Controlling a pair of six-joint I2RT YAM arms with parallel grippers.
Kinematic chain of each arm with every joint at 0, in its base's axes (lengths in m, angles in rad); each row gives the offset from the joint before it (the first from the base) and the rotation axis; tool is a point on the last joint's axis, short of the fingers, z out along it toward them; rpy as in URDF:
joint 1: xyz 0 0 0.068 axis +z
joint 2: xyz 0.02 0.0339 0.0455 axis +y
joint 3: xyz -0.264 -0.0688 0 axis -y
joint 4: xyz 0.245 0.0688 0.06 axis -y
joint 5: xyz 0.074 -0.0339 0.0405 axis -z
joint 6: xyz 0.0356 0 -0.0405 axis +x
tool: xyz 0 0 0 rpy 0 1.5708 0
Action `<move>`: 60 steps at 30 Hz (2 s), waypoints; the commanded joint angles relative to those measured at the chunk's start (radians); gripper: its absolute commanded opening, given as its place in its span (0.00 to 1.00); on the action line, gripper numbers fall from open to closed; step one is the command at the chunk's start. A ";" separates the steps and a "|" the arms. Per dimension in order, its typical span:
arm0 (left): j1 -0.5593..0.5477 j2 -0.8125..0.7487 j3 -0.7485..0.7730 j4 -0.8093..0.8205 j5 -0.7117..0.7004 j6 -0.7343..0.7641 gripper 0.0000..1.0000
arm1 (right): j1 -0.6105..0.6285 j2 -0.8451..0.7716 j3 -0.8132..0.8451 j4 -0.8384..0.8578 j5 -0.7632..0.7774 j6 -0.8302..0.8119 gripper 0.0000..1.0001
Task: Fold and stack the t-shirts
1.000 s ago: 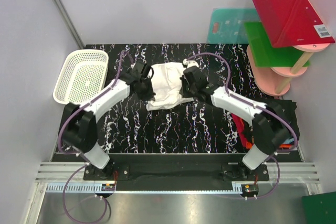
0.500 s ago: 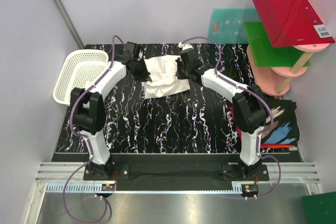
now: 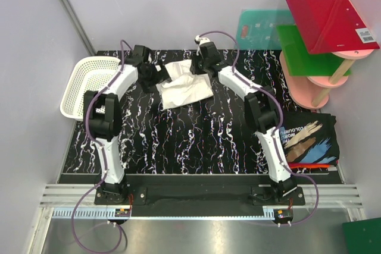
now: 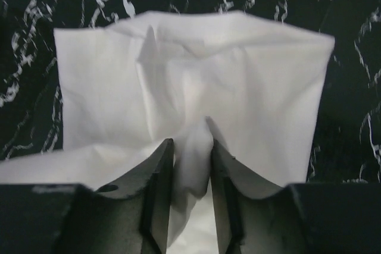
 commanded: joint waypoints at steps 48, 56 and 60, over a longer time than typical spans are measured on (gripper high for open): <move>-0.265 -0.014 -0.150 0.120 -0.301 0.001 0.00 | -0.016 -0.441 -0.452 0.349 0.168 -0.038 0.82; -0.179 0.026 0.025 0.118 -0.255 0.014 0.00 | -0.016 -0.435 -0.468 0.353 0.149 -0.032 0.82; -0.142 0.059 0.084 0.120 -0.217 0.016 0.00 | -0.016 -0.412 -0.457 0.342 0.131 -0.024 0.82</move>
